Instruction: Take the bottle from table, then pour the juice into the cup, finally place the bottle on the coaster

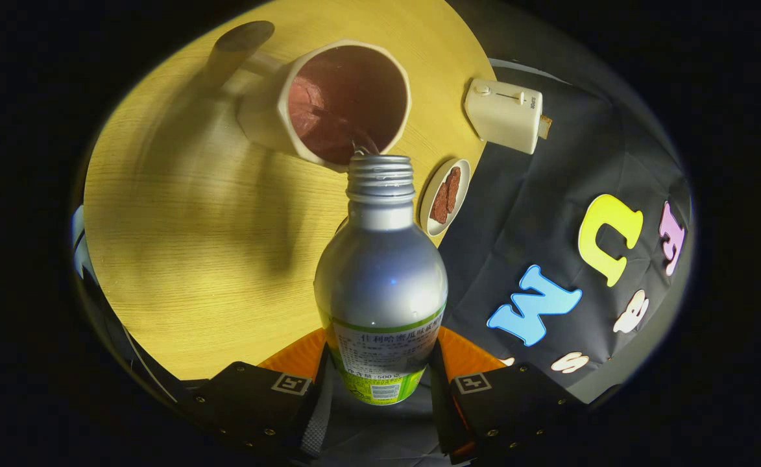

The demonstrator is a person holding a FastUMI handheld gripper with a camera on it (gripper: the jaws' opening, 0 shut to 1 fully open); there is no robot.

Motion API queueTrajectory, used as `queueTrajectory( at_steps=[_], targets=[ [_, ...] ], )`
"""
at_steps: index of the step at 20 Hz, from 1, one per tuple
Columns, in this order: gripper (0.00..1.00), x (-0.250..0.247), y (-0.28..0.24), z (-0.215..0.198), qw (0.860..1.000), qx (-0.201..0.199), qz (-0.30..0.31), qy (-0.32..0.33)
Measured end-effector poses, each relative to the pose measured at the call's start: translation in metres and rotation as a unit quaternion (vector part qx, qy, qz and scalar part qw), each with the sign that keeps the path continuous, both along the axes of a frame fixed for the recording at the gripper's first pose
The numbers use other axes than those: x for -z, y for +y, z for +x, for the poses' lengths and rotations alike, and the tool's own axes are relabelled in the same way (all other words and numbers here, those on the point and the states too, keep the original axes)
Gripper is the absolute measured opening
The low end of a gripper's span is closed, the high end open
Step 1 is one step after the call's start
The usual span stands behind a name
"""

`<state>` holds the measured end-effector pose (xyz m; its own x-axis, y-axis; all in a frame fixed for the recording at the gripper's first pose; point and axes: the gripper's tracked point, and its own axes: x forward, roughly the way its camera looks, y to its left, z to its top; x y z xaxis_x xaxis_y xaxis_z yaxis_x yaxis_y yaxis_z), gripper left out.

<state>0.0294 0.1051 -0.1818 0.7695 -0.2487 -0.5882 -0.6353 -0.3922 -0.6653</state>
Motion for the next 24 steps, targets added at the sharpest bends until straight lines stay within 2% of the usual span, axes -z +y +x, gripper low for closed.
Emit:
queueTrajectory(
  at_steps=[24],
  targets=[
    [0.65, -0.0074, 0.0068, 0.0038, 0.997, -0.018, -0.076, 0.021]
  ],
)
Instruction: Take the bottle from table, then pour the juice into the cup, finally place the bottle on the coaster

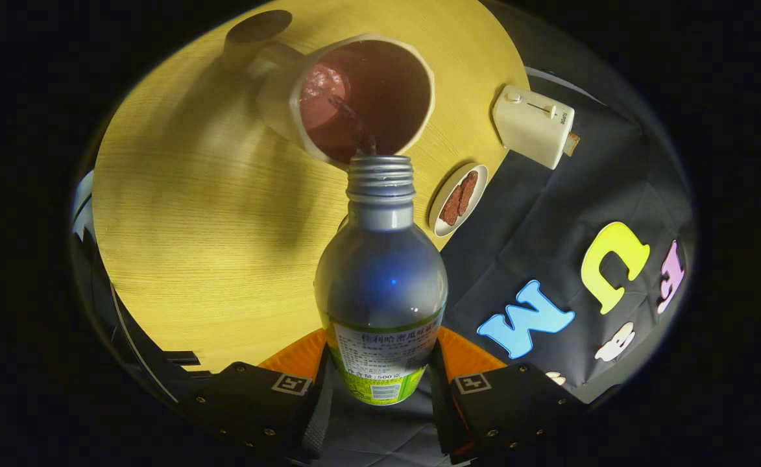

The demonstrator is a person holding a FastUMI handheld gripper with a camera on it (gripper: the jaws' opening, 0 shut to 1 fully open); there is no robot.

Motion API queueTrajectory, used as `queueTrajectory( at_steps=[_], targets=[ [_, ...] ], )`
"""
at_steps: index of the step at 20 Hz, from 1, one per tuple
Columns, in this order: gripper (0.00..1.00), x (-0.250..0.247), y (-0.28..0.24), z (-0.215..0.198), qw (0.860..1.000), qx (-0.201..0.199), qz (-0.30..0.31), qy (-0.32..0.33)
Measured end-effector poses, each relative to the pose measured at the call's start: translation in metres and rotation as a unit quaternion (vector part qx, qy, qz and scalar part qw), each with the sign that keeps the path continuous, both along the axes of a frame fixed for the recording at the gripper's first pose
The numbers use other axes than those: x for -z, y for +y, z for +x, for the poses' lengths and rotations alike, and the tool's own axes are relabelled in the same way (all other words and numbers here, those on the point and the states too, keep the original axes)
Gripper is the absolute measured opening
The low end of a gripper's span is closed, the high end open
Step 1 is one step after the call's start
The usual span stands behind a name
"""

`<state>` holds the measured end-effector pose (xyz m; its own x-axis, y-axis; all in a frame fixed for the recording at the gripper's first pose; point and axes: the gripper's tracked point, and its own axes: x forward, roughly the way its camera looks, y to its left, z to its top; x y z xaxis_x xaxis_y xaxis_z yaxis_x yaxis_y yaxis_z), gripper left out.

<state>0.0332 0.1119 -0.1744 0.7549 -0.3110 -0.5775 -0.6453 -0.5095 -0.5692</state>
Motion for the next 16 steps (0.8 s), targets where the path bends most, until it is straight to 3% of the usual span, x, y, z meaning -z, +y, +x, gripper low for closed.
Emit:
queueTrajectory(
  at_steps=[16],
  targets=[
    [0.65, -0.0032, 0.0093, 0.0006, 0.999, -0.015, -0.032, 0.007]
  ],
)
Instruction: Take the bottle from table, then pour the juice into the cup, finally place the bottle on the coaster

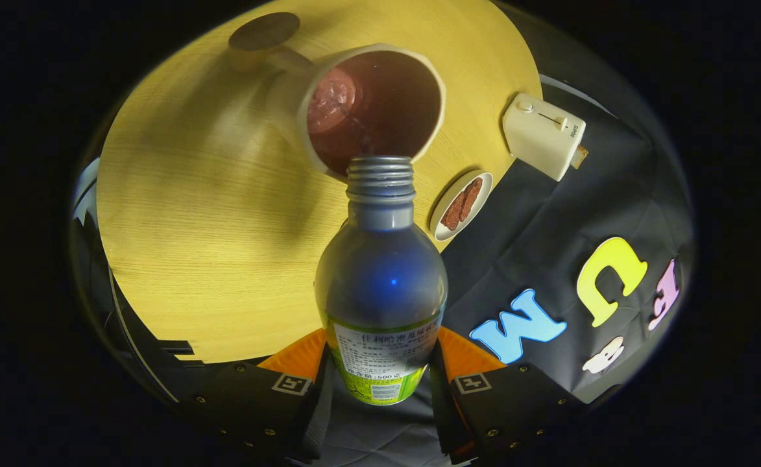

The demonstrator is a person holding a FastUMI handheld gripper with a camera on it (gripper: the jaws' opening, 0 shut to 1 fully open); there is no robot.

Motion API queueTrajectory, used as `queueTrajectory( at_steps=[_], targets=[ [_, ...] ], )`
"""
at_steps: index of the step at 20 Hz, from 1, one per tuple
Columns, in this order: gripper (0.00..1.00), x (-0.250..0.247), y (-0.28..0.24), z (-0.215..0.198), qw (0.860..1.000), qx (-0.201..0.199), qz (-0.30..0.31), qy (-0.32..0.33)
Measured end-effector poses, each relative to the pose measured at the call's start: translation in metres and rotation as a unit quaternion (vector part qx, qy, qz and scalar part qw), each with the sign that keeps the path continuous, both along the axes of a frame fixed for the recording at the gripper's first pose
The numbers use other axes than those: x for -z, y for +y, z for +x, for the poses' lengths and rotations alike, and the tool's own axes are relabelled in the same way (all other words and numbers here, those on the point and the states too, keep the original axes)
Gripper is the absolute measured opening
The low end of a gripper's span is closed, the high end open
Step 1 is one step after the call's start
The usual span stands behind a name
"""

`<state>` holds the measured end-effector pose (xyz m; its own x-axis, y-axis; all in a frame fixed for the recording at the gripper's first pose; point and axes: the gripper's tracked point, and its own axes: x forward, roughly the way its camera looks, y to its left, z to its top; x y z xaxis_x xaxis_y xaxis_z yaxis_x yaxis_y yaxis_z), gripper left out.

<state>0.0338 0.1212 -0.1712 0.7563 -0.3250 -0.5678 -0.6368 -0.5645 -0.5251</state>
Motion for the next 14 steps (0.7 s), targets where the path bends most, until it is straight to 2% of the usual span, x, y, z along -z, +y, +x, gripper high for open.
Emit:
queueTrajectory(
  at_steps=[14],
  targets=[
    [0.65, -0.0012, 0.0017, 0.0016, 1.000, -0.006, -0.017, 0.005]
  ],
)
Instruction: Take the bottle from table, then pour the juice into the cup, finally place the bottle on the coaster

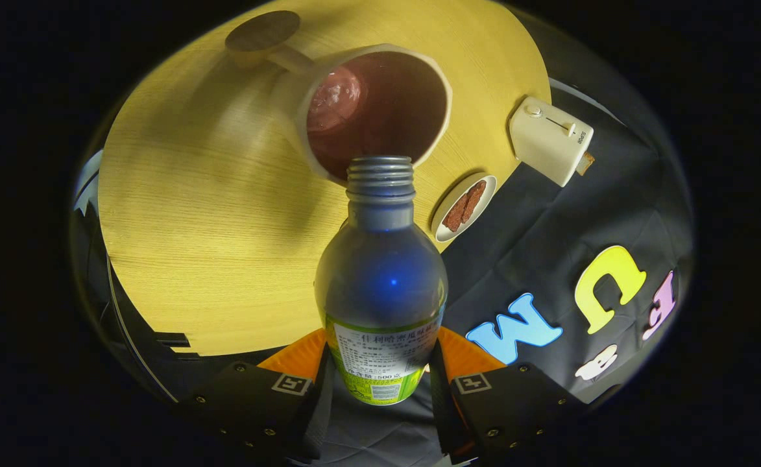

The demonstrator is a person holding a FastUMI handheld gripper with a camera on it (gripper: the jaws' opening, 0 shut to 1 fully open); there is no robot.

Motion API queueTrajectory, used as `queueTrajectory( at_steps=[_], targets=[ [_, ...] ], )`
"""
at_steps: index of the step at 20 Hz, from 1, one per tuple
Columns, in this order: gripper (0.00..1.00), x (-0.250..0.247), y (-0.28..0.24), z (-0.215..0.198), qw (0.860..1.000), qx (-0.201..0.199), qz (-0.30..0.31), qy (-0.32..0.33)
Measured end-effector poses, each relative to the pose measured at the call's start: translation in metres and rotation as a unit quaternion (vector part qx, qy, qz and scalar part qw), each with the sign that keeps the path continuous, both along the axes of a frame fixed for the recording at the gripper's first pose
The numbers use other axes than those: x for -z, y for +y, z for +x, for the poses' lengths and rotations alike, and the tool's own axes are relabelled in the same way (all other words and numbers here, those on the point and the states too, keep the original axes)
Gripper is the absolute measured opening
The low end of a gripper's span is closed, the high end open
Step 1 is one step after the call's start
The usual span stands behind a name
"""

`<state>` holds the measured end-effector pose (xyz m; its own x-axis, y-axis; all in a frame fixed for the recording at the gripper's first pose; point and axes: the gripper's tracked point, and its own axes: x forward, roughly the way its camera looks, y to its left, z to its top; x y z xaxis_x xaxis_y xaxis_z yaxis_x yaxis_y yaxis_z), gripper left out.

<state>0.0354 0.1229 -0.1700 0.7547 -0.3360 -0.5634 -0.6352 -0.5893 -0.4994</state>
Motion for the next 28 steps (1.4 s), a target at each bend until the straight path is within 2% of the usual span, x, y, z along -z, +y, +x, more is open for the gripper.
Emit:
queueTrajectory(
  at_steps=[14, 24, 28],
  targets=[
    [0.65, 0.002, -0.005, 0.001, 1.000, 0.006, 0.006, 0.004],
    [0.65, 0.015, -0.006, -0.008, 0.995, 0.027, 0.093, 0.004],
    [0.65, 0.021, -0.010, -0.013, 0.988, 0.045, 0.150, 0.003]
  ],
)
